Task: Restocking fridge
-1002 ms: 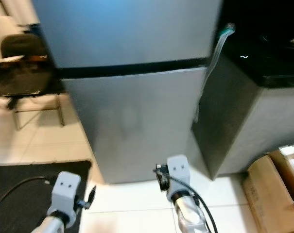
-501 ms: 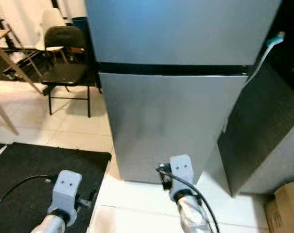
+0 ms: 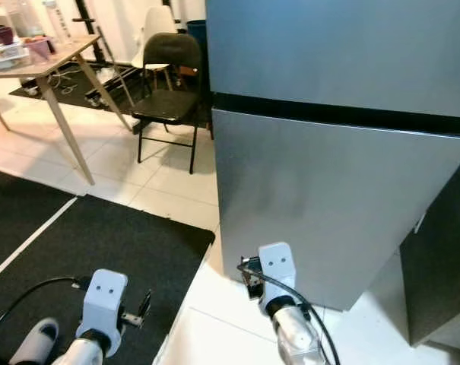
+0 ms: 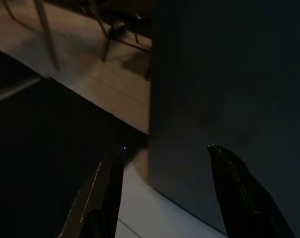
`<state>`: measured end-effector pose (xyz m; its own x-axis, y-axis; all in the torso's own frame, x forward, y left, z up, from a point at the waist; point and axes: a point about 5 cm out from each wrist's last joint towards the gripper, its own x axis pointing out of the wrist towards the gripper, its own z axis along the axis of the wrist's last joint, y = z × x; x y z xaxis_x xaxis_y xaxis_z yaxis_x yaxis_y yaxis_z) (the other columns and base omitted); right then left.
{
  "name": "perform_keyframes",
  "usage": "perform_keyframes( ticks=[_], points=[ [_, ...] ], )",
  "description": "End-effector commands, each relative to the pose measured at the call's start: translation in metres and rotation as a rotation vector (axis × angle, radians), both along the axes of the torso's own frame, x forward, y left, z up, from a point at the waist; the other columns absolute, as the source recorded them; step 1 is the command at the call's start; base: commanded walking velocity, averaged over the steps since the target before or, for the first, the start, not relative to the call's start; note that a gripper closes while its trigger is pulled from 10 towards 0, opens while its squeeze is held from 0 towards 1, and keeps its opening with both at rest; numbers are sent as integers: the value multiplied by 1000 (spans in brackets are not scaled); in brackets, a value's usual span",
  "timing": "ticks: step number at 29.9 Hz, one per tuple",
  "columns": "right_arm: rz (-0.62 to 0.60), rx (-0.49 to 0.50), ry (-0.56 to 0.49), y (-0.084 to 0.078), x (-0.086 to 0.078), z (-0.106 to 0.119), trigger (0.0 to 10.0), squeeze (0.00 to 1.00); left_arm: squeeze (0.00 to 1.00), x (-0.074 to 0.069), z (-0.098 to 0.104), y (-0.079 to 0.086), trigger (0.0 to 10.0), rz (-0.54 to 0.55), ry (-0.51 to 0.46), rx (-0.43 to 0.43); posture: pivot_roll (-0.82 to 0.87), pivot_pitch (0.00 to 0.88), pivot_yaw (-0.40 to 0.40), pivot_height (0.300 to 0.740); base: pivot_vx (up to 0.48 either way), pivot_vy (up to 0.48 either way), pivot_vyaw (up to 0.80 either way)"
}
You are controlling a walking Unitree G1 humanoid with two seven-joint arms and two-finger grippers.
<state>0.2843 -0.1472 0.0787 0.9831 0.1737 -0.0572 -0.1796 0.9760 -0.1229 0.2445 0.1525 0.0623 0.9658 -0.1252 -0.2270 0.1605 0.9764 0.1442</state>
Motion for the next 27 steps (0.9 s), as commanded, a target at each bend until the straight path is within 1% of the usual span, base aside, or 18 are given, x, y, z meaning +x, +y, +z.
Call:
perform_keyframes(
  ticks=[1, 13, 17, 22, 27],
  points=[
    [14, 15, 5, 6, -1, -1, 10000, 0, 0, -8, -11, 5, 10000, 21, 51, 19, -106, 160, 30, 710, 0, 0, 763],
    [17, 14, 7, 7, -2, -1, 10000, 0, 0, -7, -12, 5, 10000, 38, 52, 24, -106, 163, 28, 710, 0, 0, 763],
    [16, 13, 6, 7, -2, -1, 10000, 0, 0, -6, -13, 6, 10000, 59, 52, 25, -106, 164, 27, 710, 0, 0, 750],
    [23, 23, 5, 10, -1, -1, 10000, 0, 0, -3, -13, 8, 10000, 106, 53, 19, -107, 163, 26, 710, 0, 0, 0],
    [57, 49, -1, 15, -2, 1, 10000, 0, 0, 1, -14, 8, 10000, 153, 46, 19, -106, 162, 27, 710, 0, 0, 0]
  ],
)
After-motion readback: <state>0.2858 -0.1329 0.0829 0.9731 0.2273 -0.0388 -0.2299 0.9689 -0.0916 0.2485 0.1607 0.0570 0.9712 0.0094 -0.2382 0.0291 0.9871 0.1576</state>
